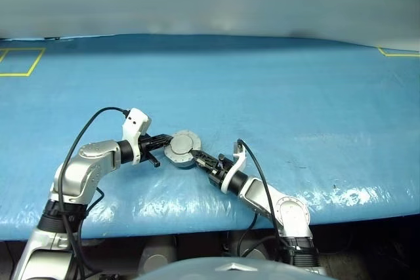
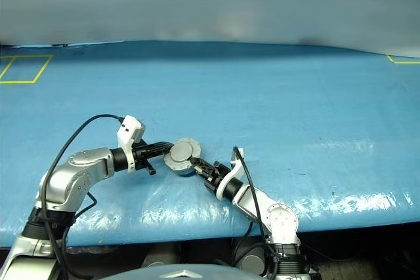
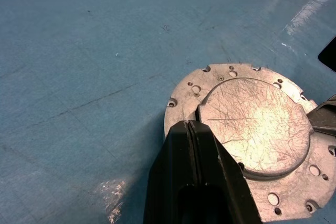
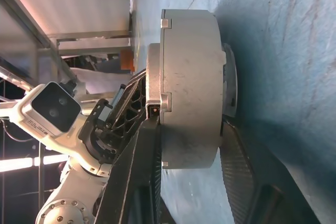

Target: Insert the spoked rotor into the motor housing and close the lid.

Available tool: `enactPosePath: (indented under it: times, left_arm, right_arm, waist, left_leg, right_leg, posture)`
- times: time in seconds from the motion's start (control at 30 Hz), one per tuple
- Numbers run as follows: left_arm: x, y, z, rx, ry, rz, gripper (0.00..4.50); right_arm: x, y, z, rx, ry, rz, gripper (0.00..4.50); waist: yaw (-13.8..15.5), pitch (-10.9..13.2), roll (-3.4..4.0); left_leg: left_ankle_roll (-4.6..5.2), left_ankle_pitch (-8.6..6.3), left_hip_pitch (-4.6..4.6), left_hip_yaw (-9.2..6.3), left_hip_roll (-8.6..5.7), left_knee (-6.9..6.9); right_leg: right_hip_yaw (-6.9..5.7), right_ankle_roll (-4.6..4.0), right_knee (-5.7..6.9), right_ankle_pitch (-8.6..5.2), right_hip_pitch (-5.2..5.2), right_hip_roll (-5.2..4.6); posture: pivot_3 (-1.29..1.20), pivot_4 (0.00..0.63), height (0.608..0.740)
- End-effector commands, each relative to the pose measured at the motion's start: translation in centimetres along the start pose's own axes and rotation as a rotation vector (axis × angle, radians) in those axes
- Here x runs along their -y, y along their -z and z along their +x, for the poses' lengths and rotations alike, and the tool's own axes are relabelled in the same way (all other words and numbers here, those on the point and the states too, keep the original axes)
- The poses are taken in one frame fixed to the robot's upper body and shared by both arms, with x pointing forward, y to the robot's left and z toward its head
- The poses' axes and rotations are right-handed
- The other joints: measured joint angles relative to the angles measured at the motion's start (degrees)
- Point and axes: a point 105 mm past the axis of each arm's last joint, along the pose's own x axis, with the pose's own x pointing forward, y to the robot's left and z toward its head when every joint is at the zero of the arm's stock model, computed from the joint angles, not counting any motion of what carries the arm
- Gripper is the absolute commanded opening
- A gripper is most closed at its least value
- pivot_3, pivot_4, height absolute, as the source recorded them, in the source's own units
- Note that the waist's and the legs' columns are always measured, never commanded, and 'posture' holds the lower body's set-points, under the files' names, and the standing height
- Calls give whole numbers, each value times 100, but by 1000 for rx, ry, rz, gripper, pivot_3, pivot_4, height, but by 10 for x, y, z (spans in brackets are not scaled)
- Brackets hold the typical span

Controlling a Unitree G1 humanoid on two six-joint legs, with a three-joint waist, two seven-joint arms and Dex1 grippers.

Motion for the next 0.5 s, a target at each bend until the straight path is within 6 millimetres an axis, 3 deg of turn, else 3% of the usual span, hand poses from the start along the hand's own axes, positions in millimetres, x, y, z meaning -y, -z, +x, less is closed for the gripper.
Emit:
enactPosePath:
  times: [0.03, 0.2, 0.23, 0.3, 0.5]
  left_arm:
    - [10, 12, 6, -37, 45, -26, 0]
    - [2, -8, -5, 69, 6, -51, 0]
    - [-1, -14, -9, 104, -11, -67, 175]
    - [-7, -21, -15, 163, -45, -117, 608]
    - [-13, -33, -37, 315, -97, -243, 2571]
  right_arm:
    - [-13, 11, 12, -14, -49, 32, 1197]
    - [-14, 9, 10, 9, -54, 35, 1197]
    - [-15, 8, 9, 17, -56, 34, 1197]
    - [-16, 5, 7, 35, -60, 36, 1197]
    - [-18, 1, 3, 64, -74, 44, 1197]
  waist:
    - [0, 0, 0]
    - [-4, 1, 1]
    - [-4, 1, 1]
    - [-7, 4, 3]
    - [-3, 6, 2]
  left_leg:
    - [0, 0, 0, 0, 0, 0]
    - [0, 0, 0, 0, 0, 0]
    - [0, 0, -2, 0, 1, 0]
    - [0, 0, -7, 0, 1, 0]
    - [1, 0, -19, -3, 2, 0]
  right_leg:
    - [0, 0, 0, 0, 0, 0]
    - [0, 0, 0, 0, 0, 0]
    - [0, 0, 0, 0, -2, 0]
    - [-1, 0, 0, 0, -7, 0]
    - [-3, 0, -1, 1, -14, -1]
  posture:
    - [0, 150, 740]
    - [0, 150, 740]
    - [0, 150, 740]
    - [0, 150, 740]
    - [0, 150, 740]
